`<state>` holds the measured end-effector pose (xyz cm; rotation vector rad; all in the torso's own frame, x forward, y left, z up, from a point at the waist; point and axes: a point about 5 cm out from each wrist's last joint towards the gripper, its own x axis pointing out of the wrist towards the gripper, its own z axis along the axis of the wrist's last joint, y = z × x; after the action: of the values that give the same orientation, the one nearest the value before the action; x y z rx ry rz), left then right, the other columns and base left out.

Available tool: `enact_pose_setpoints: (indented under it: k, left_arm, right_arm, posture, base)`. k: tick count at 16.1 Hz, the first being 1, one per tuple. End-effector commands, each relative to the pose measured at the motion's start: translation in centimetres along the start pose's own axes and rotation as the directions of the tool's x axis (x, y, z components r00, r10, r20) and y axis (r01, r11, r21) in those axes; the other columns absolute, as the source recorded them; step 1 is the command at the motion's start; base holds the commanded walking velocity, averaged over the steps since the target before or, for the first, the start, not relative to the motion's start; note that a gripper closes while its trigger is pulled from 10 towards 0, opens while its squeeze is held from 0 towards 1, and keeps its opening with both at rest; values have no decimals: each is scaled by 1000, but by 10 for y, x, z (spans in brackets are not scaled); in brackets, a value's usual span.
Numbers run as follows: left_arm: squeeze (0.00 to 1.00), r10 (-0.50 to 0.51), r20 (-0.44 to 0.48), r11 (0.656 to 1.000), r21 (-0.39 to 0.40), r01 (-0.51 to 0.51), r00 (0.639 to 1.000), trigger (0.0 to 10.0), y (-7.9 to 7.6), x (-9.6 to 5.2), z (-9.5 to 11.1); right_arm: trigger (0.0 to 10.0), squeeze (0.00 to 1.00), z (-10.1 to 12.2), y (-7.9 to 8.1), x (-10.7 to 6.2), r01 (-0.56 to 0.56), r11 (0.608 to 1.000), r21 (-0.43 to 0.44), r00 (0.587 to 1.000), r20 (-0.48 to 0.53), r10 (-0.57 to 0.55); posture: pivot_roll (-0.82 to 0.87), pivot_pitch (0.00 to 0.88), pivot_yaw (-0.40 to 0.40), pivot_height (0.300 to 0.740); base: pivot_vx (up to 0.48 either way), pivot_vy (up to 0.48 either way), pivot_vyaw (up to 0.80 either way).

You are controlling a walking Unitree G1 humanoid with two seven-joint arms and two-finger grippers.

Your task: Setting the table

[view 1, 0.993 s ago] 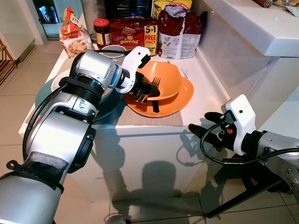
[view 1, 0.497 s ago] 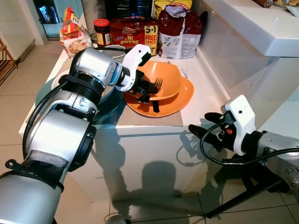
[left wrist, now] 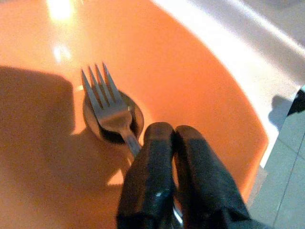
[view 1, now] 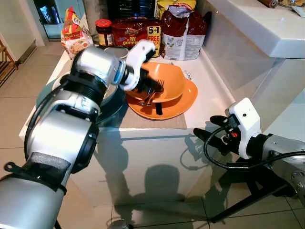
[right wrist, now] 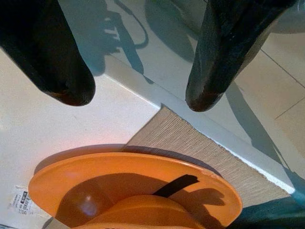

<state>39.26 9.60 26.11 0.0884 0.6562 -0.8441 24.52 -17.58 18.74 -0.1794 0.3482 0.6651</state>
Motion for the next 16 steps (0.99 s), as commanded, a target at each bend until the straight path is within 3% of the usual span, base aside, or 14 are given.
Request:
enact_pose_setpoints:
  k: [1,2,6,7,8,9,16]
  left_arm:
    - [0,-1,62,1000,-4,1,998,0,-3,-8,16]
    - [0,3,79,1000,-2,-3,997,0,-3,-10,19]
    - [0,27,90,991,130,-39,996,0,-3,-11,25]
    - [549,17,97,991,134,-30,995,10000,-4,-11,25]
    - [549,17,97,991,134,-30,995,10000,-4,-11,25]
    - [1000,4,90,992,125,-16,996,10000,-5,-11,24]
    - [1000,-19,27,993,115,16,999,10000,-6,-10,20]
  right_arm:
    - [10000,0,4,-5,-1,22,1000,-10,1000,12,-22]
    - [10000,0,4,-5,-1,25,1000,-11,1000,14,-25]
    - [10000,0,4,-6,0,26,1000,-15,1000,14,-26]
    - [10000,0,4,-5,0,25,1000,-17,1000,13,-25]
    - [10000,0,4,-5,0,25,1000,-17,1000,13,-25]
    - [10000,0,3,-5,0,23,1000,-20,1000,10,-23]
    - [10000,0,3,-3,0,11,1000,-22,1000,9,-10]
  posture:
    - [-3,0,-35,740]
    - [-2,0,-36,740]
    - [2,0,-35,740]
    - [0,0,-34,740]
    - [0,0,-34,740]
    - [2,0,-32,740]
    - [0,0,-30,740]
  base:
    - [0,0,0]
    - [0,0,0]
    - [0,0,0]
    - [0,0,0]
    - [0,0,0]
    - [0,0,0]
    - [0,0,0]
